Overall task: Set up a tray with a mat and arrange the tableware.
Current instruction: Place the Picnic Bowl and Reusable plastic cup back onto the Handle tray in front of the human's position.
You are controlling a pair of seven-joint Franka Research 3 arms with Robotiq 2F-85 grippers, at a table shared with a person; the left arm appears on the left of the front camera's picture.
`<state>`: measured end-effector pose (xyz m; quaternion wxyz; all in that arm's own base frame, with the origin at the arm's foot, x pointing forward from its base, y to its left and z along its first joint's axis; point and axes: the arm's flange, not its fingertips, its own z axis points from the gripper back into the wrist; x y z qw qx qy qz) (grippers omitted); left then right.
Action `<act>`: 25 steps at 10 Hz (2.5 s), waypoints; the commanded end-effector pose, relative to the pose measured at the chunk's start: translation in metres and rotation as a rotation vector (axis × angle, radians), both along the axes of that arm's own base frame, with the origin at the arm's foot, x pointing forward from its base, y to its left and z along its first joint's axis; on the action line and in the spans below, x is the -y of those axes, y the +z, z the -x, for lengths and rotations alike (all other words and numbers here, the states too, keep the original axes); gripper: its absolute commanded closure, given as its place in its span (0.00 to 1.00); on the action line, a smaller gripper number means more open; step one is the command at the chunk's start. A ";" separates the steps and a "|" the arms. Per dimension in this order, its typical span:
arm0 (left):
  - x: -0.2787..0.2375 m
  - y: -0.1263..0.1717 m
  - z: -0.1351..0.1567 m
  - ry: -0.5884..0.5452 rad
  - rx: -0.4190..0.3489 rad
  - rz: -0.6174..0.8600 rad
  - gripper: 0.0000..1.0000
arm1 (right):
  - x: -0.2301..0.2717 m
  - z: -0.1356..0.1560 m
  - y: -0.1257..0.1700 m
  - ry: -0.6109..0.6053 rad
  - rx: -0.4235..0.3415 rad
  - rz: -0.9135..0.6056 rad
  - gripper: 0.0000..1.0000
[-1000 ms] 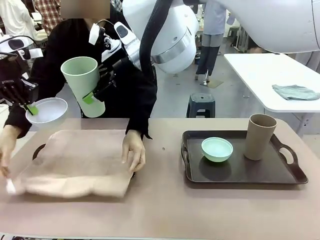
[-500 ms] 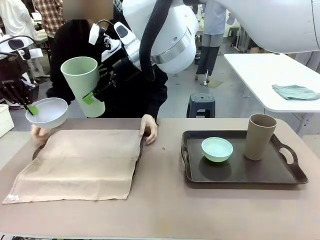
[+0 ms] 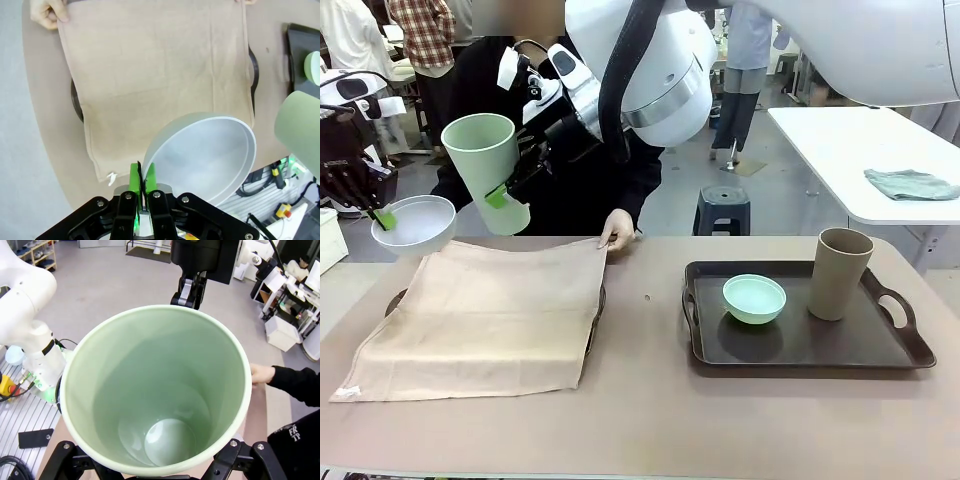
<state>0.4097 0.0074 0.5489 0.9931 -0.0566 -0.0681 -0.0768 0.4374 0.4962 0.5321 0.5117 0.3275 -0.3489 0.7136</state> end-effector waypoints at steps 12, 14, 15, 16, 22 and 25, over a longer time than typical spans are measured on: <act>-0.006 -0.024 -0.013 0.033 -0.038 0.042 0.96 | 0.009 -0.011 -0.022 0.026 -0.028 -0.011 0.15; -0.004 -0.082 -0.030 0.068 -0.111 0.044 0.96 | 0.023 -0.031 -0.076 0.032 -0.075 -0.039 0.15; -0.002 -0.101 -0.035 0.084 -0.112 0.057 0.96 | 0.026 -0.037 -0.096 0.034 -0.073 -0.040 0.15; 0.000 -0.114 -0.040 0.098 -0.126 0.076 0.96 | 0.028 -0.041 -0.110 0.047 -0.066 -0.040 0.15; -0.003 -0.130 -0.051 0.117 -0.096 0.080 0.96 | 0.021 -0.051 -0.139 0.024 -0.140 -0.066 0.15; -0.013 -0.143 -0.065 0.182 -0.092 0.140 0.96 | 0.023 -0.069 -0.174 0.003 -0.224 -0.022 0.15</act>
